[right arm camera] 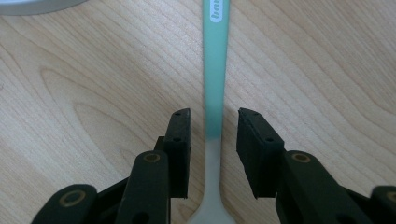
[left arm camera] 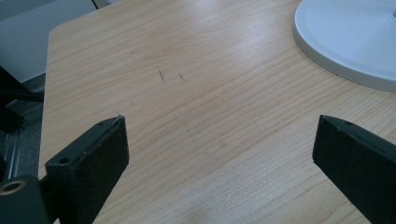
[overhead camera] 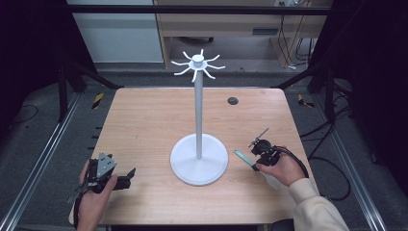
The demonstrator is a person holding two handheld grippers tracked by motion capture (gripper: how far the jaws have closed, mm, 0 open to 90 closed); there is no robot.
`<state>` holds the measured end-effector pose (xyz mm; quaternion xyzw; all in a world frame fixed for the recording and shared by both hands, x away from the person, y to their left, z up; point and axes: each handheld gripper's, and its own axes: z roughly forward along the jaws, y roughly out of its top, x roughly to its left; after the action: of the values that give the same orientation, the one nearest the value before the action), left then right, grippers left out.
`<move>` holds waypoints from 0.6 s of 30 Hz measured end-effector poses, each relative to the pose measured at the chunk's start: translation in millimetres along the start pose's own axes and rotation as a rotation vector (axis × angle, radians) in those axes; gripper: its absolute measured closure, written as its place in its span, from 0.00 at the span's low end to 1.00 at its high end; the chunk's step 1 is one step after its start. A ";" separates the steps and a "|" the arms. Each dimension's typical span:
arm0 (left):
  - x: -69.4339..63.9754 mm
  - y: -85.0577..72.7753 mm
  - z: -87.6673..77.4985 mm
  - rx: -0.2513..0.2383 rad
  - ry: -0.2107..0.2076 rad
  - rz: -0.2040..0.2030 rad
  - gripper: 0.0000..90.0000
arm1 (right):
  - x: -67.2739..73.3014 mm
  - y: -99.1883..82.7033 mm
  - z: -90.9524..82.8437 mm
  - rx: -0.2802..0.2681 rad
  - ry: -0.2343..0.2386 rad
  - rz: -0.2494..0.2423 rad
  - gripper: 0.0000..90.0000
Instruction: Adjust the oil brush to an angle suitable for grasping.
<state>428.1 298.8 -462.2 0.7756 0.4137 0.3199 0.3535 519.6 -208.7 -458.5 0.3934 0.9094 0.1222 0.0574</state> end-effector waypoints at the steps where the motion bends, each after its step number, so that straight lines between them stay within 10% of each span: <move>1: -0.4 0.0 0.3 -0.004 0.001 -0.005 0.04 | -1.2 0.2 0.5 0.003 0.001 -0.011 0.74; 18: 0.4 -0.1 -0.1 -0.003 0.000 -0.004 0.04 | -3.9 1.2 8.7 0.039 -0.004 -0.065 0.85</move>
<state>428.2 299.2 -462.1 0.7743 0.4148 0.3198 0.3551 524.9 -209.2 -466.5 0.3651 0.9237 0.1019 0.0552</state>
